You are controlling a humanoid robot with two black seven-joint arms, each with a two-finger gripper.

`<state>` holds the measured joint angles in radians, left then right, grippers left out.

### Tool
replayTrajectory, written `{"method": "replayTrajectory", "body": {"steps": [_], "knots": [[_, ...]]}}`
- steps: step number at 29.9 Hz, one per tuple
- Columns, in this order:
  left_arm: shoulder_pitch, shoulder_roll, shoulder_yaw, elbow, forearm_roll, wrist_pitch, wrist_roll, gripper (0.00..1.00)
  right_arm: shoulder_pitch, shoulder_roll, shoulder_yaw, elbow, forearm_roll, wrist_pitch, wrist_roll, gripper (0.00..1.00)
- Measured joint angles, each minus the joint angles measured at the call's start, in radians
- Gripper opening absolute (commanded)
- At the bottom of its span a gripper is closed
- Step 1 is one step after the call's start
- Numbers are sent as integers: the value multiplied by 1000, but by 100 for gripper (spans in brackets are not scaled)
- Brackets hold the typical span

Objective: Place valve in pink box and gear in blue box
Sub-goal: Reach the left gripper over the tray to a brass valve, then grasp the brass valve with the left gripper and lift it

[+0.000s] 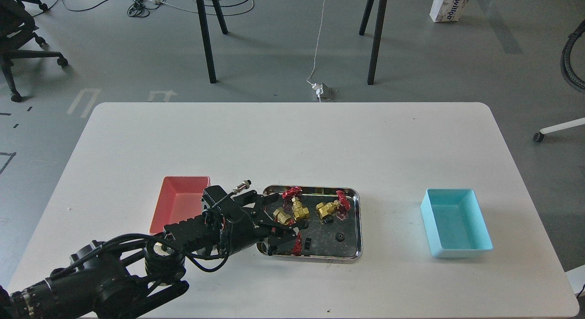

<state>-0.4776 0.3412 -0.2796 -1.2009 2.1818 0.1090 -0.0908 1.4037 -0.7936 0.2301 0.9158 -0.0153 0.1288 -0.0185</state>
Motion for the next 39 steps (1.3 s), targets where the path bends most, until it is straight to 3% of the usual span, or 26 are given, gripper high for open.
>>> {"method": "replayTrajectory", "body": {"steps": [6, 12, 24, 28, 34, 39], "knots": [[-2, -16, 0, 47, 0, 0, 0, 94, 0, 14, 0, -13, 0, 0, 0, 99], [-6, -13, 3, 58, 0, -5, -2, 76, 3, 24, 0, -25, 0, 0, 0, 99], [-1, -7, 3, 44, 0, -52, 8, 8, 5, 44, 0, -51, 0, 2, 0, 99], [-1, -3, -4, 34, 0, -76, 44, 6, 5, 51, 0, -64, 0, 2, 0, 99], [-6, 1, -26, -19, 0, -91, 63, 6, 0, 72, 0, -103, -2, 8, 1, 99], [-7, 70, -94, -114, 0, -102, 91, 6, -2, 105, -18, -150, -23, 17, 1, 99]]}}
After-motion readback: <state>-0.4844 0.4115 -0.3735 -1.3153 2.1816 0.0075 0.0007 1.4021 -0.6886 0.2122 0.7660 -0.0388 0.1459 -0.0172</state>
